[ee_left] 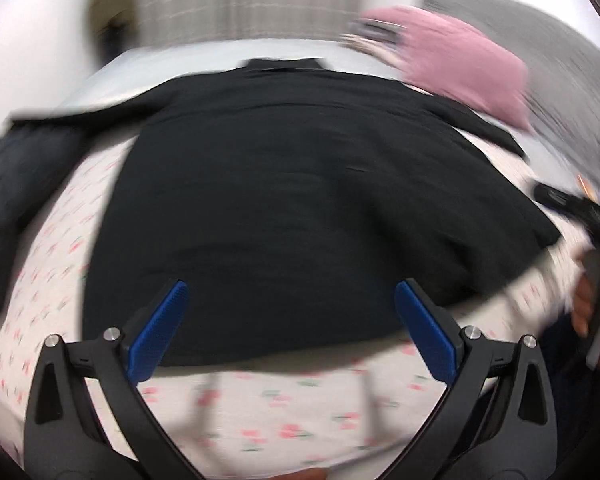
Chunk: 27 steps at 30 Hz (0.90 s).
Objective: Fold large clothes
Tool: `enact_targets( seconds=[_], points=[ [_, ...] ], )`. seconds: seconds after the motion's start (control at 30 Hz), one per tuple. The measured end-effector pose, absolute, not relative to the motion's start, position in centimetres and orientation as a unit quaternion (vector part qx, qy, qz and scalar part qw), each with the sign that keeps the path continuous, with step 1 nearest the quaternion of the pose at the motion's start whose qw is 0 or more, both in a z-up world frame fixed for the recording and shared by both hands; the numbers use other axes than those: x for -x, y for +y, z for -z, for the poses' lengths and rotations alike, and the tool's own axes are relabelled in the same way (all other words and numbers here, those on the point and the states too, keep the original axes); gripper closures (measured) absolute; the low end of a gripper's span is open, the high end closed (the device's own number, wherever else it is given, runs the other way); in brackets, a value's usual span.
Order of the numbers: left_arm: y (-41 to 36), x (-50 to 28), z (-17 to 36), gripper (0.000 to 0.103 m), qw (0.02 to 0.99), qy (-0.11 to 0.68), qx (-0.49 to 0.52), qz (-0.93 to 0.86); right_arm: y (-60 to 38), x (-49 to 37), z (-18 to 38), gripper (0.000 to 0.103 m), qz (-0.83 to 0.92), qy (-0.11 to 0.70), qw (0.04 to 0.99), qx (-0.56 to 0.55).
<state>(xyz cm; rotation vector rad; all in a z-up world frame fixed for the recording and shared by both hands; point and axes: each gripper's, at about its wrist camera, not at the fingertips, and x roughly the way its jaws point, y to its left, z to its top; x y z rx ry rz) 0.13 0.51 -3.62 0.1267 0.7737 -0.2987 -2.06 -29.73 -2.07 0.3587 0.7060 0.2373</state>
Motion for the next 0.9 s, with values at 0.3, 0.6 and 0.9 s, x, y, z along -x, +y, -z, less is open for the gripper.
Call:
enact_targets(
  seconds=[0.3, 0.6, 0.9],
  points=[
    [-7.3, 1.1, 5.8, 0.000, 0.899, 0.362, -0.186, 0.163, -22.1, 0.7, 4.9, 0.001, -0.159, 0.432, 0.885, -0.074],
    [-2.5, -1.6, 5.0, 0.095, 0.910, 0.388, -0.076, 0.124, -26.8, -0.9, 5.7, 0.000, -0.167, 0.449, 0.855, -0.196],
    [-4.1, 0.1, 2.7, 0.094, 0.892, 0.357, 0.024, 0.276, -24.0, -1.3, 6.0, 0.000, -0.182, 0.458, 0.860, -0.134]
  ],
)
